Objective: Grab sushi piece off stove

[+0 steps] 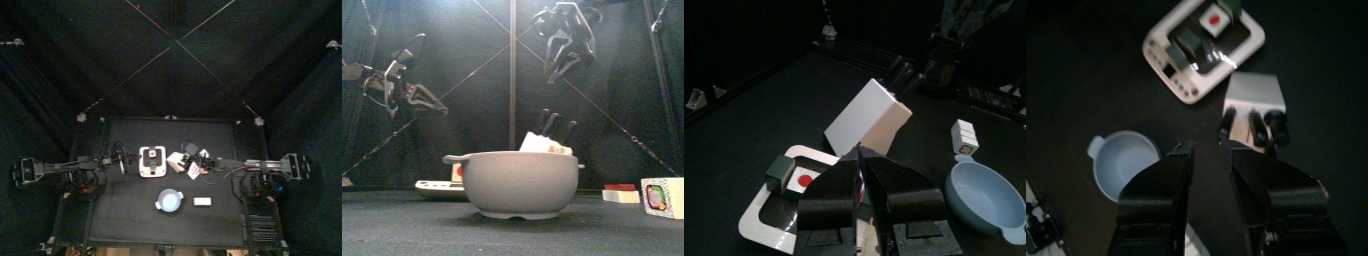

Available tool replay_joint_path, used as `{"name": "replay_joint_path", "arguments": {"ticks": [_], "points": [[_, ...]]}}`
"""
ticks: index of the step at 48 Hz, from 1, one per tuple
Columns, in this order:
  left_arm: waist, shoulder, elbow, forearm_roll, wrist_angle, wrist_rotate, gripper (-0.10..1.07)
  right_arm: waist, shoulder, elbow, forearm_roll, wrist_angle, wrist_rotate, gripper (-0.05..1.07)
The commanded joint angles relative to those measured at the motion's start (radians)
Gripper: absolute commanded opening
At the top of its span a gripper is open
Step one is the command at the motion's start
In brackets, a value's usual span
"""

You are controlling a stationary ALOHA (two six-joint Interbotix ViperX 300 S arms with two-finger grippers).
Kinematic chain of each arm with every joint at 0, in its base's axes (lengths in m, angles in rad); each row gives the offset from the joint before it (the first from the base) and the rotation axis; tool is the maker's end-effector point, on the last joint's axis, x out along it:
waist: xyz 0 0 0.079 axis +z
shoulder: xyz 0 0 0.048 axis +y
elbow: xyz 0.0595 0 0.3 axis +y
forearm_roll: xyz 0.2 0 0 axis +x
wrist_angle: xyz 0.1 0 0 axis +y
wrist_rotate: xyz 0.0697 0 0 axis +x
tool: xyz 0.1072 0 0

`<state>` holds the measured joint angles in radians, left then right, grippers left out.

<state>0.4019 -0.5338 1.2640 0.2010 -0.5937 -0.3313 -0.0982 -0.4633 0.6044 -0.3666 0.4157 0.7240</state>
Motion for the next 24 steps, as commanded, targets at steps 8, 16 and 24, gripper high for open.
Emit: {"name": "replay_joint_path", "arguments": {"ticks": [8,16,24], "points": [[-0.015,0.005,-0.104,0.048,0.118,0.0,0.58,-0.118,-0.19,0.291,-0.124,-0.589,-0.009,0.69],[-0.009,0.038,-0.176,0.075,0.247,0.002,0.75,-0.221,-0.224,0.394,-0.137,-0.788,-0.014,0.69],[0.012,0.123,-0.222,0.124,0.305,0.015,0.88,-0.265,-0.222,0.454,-0.143,-0.861,-0.012,0.69]]}}
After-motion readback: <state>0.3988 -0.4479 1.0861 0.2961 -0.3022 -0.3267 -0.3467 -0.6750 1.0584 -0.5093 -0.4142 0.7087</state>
